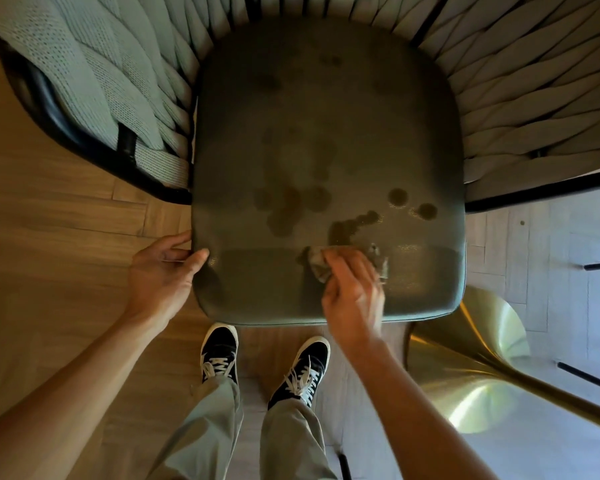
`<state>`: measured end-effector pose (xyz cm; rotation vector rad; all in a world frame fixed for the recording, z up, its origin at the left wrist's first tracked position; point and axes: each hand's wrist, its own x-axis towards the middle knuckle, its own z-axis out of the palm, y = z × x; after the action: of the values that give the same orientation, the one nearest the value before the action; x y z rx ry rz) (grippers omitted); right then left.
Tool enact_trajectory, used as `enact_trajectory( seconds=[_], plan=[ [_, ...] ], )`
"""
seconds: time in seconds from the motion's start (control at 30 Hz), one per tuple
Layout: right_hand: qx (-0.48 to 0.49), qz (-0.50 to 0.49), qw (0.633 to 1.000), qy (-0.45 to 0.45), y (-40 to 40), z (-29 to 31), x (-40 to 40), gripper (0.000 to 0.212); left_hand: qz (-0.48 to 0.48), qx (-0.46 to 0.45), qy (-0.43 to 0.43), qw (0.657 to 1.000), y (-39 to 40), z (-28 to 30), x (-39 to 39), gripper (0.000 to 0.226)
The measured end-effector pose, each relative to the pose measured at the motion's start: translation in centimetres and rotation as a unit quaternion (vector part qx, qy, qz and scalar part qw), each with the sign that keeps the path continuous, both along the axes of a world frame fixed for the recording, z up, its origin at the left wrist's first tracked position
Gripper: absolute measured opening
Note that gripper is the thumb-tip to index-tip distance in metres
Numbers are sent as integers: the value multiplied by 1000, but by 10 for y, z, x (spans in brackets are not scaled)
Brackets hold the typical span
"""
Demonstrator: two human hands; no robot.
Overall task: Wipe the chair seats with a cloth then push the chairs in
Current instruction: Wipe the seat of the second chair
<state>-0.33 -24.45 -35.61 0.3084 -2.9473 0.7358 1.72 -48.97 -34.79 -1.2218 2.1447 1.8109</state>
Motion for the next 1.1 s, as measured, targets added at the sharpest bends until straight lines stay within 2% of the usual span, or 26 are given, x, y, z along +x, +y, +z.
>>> enact_trajectory(
  seconds=[0.13,0.3,0.43,0.53,0.7,0.83,1.1],
  plan=[
    [-40,28,999,-17,-74,2,12,39,2,46,-33,998,-12,3,1,16],
    [-32,65,997,-39,-158,-2,21,27,41,143,-62,987,-21,10,-1,37],
    [2,62,997,-54,-179,-3,16,23,35,170,-82,981,-29,11,-2,44],
    [26,78,996,-32,-159,5,11,27,13,160,-73,984,-27,15,-3,36],
    [84,30,996,2,-88,6,-5,38,-31,80,-61,994,-26,8,-4,8],
    [119,-12,993,-25,-12,9,-20,63,-26,25,-69,997,-22,5,-13,15],
    [119,-92,983,-105,116,13,-54,54,-23,-22,-37,999,-9,6,-18,32]
  ],
)
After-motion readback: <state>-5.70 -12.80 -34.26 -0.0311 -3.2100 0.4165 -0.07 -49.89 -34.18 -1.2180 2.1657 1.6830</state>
